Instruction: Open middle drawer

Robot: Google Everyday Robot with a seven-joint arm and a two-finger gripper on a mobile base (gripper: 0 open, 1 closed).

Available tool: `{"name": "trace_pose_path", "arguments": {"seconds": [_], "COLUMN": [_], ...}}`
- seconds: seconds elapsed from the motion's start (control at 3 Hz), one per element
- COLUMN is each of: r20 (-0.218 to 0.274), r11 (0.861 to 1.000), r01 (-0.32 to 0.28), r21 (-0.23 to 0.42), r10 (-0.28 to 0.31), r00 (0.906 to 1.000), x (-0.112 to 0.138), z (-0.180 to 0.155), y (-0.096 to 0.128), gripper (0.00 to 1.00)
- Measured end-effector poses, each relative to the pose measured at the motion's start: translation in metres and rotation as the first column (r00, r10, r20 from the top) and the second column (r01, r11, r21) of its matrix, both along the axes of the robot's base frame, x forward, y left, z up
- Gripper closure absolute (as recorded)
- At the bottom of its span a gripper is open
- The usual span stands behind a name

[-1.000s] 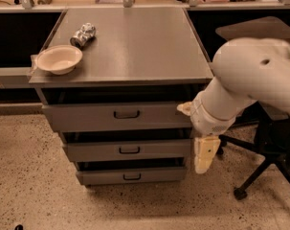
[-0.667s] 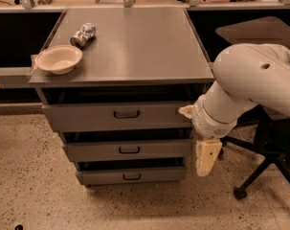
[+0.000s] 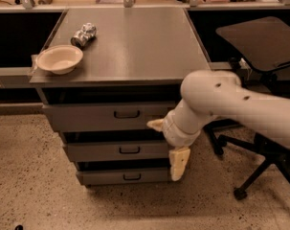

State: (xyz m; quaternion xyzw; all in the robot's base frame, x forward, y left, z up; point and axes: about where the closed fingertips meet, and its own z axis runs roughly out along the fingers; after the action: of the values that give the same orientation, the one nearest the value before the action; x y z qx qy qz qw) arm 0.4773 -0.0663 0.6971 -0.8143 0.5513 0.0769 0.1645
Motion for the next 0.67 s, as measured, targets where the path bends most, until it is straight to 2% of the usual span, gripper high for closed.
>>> {"name": "trace_pose_path", "arguments": {"seconds": [0.33,0.67], "r20": [-0.066,-0.079], "r11": [0.999,0.999], "r01": [-0.045,-0.049], "r21": [0.003,0.008], "r10": [0.045,0.049], "r00": [0.9968,0.9956], "x": [0.0099,0.0079], "z": [-0.0753,-0.0811], "y": [0.0329,0.0349], "gripper": [0.00,0.00]}}
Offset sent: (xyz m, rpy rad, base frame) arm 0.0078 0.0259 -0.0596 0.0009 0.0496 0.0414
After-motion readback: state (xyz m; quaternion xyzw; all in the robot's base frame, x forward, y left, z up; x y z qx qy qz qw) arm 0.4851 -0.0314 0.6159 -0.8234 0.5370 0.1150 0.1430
